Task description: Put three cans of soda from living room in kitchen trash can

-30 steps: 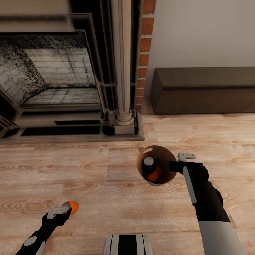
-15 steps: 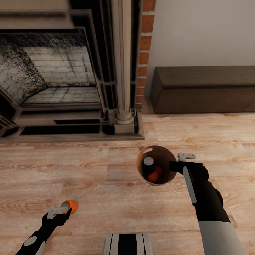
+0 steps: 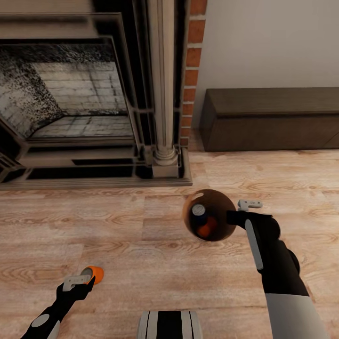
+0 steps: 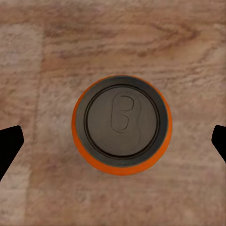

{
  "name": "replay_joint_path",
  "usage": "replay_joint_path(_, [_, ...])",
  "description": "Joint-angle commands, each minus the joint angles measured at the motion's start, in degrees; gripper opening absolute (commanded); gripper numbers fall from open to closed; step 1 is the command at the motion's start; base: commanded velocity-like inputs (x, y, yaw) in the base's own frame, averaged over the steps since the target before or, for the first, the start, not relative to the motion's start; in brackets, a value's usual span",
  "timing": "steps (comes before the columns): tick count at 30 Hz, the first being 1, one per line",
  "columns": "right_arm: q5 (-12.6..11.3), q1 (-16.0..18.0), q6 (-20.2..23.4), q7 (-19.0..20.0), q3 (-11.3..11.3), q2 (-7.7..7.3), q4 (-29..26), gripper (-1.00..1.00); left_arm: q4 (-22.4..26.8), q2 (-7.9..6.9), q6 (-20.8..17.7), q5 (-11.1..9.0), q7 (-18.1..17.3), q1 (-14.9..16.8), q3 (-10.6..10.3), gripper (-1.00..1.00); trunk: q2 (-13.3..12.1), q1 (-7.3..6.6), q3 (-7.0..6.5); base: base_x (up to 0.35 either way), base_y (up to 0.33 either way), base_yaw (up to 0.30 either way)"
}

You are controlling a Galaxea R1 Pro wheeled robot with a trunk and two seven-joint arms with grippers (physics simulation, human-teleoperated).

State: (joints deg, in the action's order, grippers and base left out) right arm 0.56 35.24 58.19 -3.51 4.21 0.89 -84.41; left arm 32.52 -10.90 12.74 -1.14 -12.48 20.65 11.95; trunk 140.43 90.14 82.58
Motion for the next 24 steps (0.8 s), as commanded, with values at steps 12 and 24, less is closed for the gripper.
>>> replay_joint_path(12, [-0.83, 0.0, 0.0, 0.22, 0.01, 0.04, -0.83, -1.0, 0.0, 0.0, 0.0, 0.0, 0.0, 0.0, 0.0, 1.0, 2.01, 1.1, 0.9, 0.0, 0.0, 0.0])
replay_joint_path(24, [-0.85, -0.01, 0.0, 0.21, -0.08, 0.08, -0.84, -1.0, -0.06, 0.0, 0.01, 0.0, 0.0, 0.0, -0.64, 1.0, 2.82, 1.56, 1.48, 0.002, 0.0, 0.0])
